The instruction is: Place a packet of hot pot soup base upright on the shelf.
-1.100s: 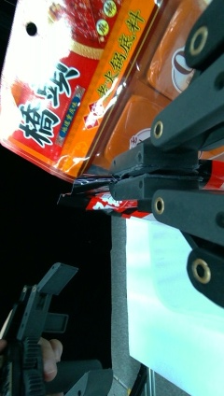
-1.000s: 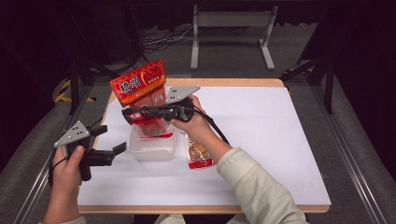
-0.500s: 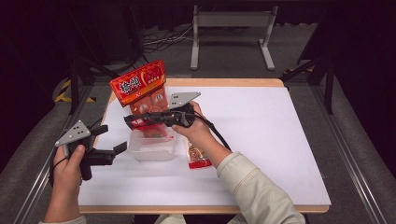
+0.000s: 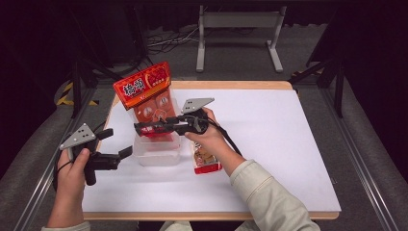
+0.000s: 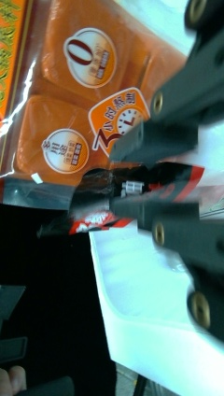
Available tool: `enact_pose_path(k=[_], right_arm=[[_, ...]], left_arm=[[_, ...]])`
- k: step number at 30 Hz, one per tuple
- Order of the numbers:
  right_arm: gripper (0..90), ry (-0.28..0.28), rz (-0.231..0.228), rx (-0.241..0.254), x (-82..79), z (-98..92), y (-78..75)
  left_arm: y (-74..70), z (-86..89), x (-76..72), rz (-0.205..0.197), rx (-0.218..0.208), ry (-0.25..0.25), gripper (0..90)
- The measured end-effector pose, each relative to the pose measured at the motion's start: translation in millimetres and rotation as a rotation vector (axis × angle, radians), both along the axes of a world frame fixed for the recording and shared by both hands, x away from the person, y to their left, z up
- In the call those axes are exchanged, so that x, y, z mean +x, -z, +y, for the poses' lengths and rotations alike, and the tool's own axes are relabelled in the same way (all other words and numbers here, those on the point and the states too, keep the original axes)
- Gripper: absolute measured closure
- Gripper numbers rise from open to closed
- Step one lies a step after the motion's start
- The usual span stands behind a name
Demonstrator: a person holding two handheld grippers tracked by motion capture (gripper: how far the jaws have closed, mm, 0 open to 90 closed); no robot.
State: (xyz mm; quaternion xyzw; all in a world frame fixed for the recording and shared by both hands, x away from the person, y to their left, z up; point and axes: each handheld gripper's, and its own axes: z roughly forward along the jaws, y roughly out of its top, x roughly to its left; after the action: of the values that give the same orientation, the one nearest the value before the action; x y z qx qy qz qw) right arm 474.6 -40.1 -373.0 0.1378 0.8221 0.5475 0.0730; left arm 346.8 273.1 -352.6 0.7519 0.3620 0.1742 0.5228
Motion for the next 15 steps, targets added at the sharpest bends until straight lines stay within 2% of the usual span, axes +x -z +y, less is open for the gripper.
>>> enact_pose_path(k=[1,2,7,12,15], right_arm=[[55.9,0.010,-0.001,0.000,-0.2,0.0,0.3],[50.7,0.010,0.016,0.023,-0.7,-1.0,-0.1],[42.3,0.016,0.017,0.064,-1.3,-3.0,-3.8],[38.7,0.024,0.016,0.081,-2.8,-9.0,-10.3],[38.4,0.045,0.015,0.073,-4.4,-16.1,-14.6]], left_arm=[[0.2,-0.1,0.3,-0.002,0.000,0.001,1.5],[0.4,-0.3,0.3,-0.001,0.000,0.001,1.4],[0.5,-0.3,0.3,-0.001,-0.001,0.000,1.5],[0.1,1.5,0.2,-0.001,0.003,-0.003,1.4],[-0.2,1.9,0.7,0.002,-0.006,-0.009,1.4]])
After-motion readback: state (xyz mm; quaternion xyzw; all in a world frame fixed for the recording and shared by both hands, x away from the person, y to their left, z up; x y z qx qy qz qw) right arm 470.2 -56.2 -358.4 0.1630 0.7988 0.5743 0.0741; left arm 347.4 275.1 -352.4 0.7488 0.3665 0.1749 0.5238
